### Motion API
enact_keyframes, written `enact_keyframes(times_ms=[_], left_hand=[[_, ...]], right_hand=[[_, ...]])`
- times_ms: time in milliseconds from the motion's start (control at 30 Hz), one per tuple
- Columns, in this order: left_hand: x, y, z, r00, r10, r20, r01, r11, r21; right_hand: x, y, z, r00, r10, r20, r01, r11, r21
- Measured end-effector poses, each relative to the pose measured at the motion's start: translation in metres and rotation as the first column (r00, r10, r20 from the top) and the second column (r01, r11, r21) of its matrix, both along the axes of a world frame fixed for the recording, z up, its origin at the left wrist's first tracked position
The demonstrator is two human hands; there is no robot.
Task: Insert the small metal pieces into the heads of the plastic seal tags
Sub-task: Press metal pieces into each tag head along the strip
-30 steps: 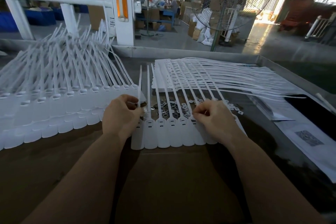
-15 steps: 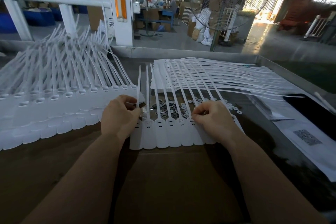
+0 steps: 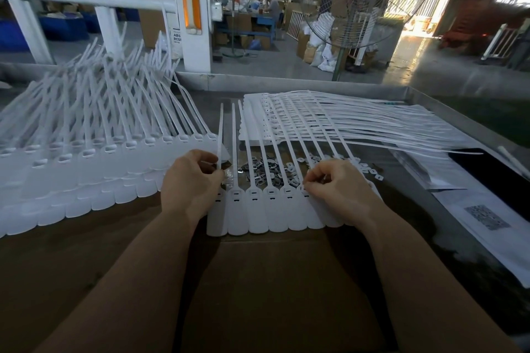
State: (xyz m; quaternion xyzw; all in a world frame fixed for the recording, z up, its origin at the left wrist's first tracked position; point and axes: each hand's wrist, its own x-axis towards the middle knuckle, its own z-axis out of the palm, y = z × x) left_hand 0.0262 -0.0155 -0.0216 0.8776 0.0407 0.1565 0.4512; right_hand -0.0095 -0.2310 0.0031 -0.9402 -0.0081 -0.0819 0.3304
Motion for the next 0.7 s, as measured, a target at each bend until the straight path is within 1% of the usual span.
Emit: enact_keyframes(times_ms=[167,333,500,700], left_hand=[[0.0008,-0.0001,-0.0003,1.0,0.001,-0.002,-0.001,1.0,0.0],[0.0011,-0.0005,-0.0004,1.0,0.007,-0.003,-0.007,1.0,0.002],[0.0021,-0.0014,-0.0008,1.0,0.003,-0.005,-0.003,1.0,-0.004],[0.0024,-0.001,-0.0002,1.0,0.009,-0.002,-0.009,1.0,0.006]], right_hand=[[-0.0002,0.0018,-0.0021,1.0,-0.012,0.024,0.011,1.0,0.018],[0.001,0.0034,-0.0026,0.999,-0.033,0.013,0.033,0.999,0.03],[0.0025,0.0036,-0.0005,0.996,-0.089,-0.006,0.089,0.992,0.091],[0.0032,0.0059,0.0004,0.994,-0.1,-0.033,0.104,0.986,0.129]])
